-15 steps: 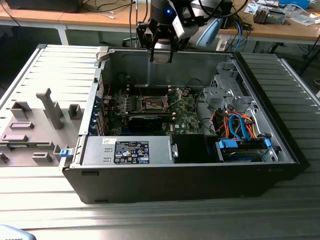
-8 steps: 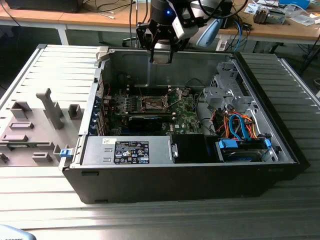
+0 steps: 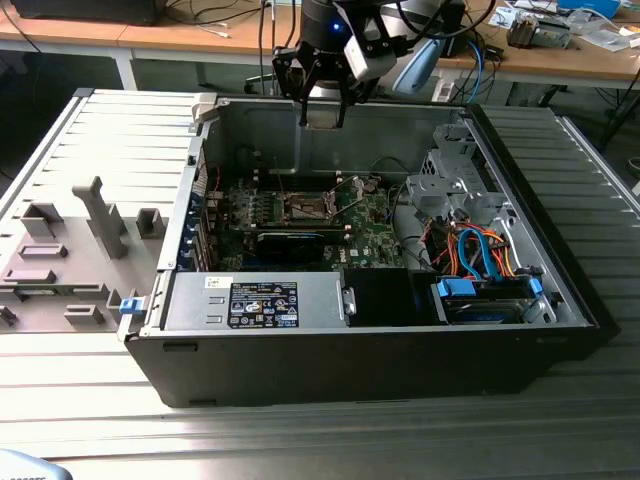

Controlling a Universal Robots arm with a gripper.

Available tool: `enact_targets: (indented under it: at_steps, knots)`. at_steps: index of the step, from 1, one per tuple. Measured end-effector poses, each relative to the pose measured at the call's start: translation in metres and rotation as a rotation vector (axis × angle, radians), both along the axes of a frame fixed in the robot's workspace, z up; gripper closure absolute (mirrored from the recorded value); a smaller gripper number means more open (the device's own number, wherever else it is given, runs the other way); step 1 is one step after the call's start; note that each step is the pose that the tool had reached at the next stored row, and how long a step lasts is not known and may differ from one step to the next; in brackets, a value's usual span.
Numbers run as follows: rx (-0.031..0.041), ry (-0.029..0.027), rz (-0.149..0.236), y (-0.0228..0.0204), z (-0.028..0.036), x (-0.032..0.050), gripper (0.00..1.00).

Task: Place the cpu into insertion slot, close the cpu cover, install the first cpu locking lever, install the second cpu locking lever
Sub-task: 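Place the cpu into insertion slot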

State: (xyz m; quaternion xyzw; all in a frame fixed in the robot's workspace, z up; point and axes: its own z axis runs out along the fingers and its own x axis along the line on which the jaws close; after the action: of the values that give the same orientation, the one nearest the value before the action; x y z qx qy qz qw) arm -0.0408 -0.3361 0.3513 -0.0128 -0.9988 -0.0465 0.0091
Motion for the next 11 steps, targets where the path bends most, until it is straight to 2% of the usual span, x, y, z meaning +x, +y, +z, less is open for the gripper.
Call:
enact_targets:
  at_steps: [11]
  knots:
    - [0.0, 0.0, 0.0, -0.0001, -0.0018, -0.0003, 0.45]
